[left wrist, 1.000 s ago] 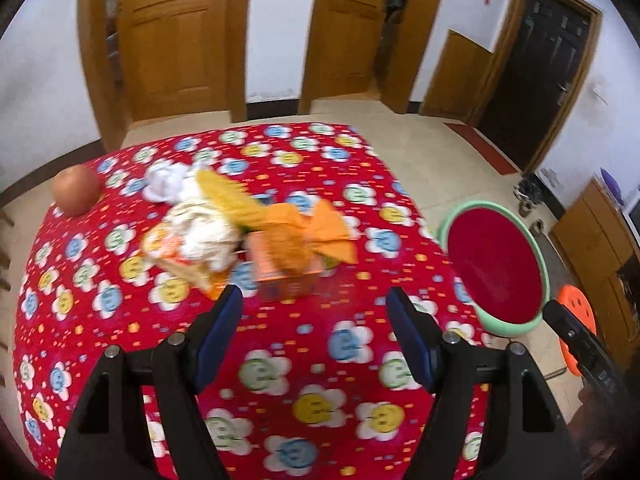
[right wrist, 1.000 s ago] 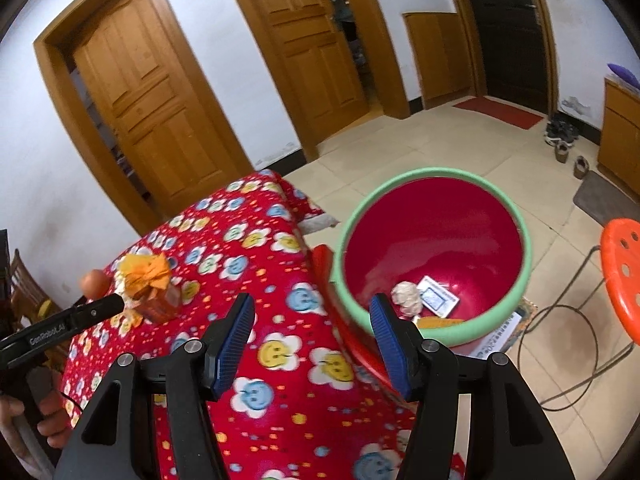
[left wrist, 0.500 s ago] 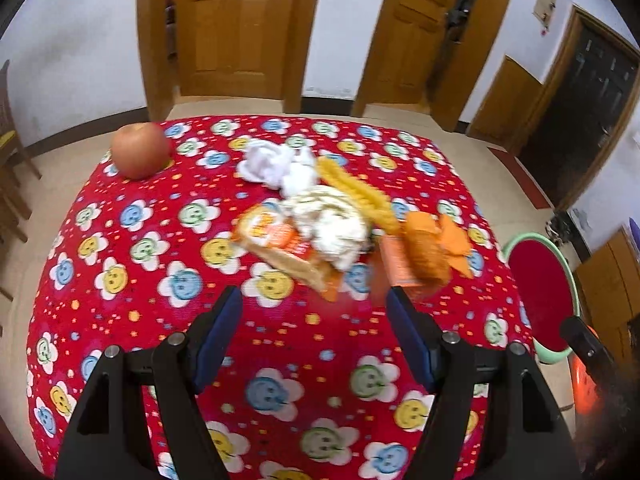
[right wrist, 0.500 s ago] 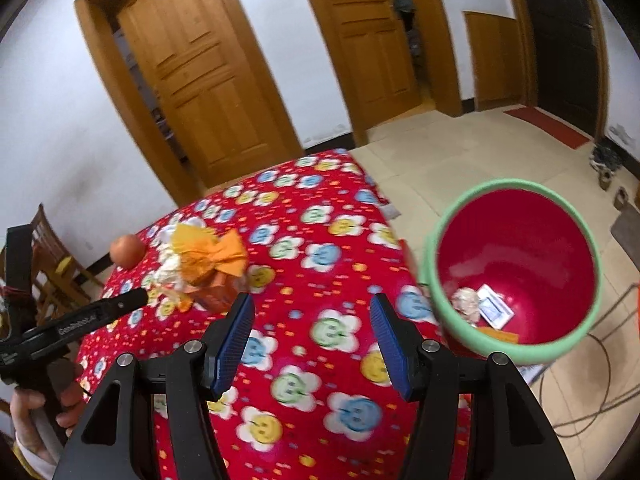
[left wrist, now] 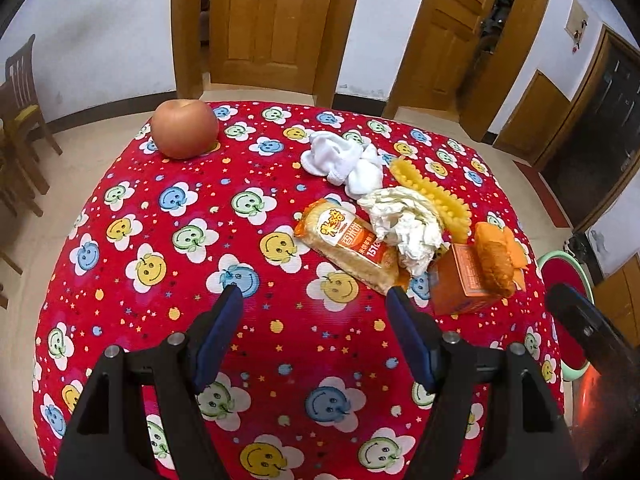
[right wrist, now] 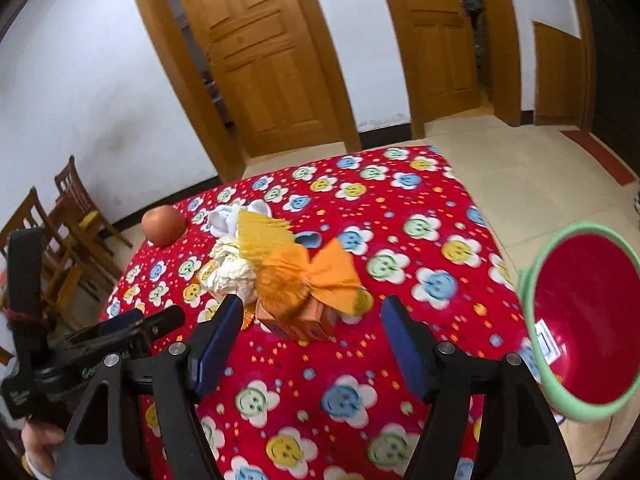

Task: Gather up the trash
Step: 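Grasp the orange bow with the right gripper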

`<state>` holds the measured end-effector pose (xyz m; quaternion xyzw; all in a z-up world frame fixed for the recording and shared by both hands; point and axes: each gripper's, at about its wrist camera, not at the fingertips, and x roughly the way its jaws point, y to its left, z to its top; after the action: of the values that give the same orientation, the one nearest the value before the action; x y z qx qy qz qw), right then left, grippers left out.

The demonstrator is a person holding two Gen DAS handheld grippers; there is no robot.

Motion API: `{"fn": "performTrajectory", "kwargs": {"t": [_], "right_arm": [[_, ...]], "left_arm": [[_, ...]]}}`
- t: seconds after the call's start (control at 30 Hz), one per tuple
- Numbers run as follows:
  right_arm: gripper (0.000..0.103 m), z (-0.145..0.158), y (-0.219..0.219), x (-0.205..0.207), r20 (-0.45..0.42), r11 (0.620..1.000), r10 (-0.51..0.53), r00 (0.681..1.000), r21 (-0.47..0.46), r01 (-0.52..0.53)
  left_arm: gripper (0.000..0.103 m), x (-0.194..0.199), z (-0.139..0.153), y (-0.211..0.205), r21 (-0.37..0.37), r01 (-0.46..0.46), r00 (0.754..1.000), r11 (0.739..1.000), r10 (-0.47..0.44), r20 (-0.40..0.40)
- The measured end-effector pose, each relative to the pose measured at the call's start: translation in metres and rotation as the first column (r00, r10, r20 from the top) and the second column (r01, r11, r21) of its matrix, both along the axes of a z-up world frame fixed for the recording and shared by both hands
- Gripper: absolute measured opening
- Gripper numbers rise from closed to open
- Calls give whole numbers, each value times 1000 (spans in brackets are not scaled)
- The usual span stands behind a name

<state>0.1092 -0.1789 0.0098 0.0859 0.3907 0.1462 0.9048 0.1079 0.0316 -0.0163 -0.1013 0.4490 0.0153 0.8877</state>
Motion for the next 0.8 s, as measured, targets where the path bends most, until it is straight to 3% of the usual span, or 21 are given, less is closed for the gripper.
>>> {"fn": "performTrajectory", "kwargs": {"t": [0.17, 0.37, 0.43, 0.5, 0.6, 0.8], "right_arm": [[73, -14, 11, 22, -33, 999, 12, 999, -30, -13], [71, -25, 10, 40, -61, 1000, 16, 998, -4, -16], [57, -26, 10, 41, -58, 1000, 23, 998, 5, -23], [36, -27, 10, 44, -65, 999, 35, 997, 15, -34], [30, -25, 10, 41, -49, 999, 43, 998, 11, -42], [28, -13, -2, 31, 3, 999, 31, 1000, 30, -31]], "left_arm": [[73, 4, -4, -3, -3, 8, 1000, 1000, -8, -6], [73, 8, -5, -6, -9, 23, 1000, 1000, -23, -6], [73, 10, -5, -6, -12, 24, 1000, 1000, -24, -5], [73, 11, -5, -8, -13, 27, 1000, 1000, -27, -4], [74, 12, -4, -9, -15, 33, 999, 999, -33, 1], [74, 18, -1, -18, -14, 54, 998, 998, -54, 19]]}}
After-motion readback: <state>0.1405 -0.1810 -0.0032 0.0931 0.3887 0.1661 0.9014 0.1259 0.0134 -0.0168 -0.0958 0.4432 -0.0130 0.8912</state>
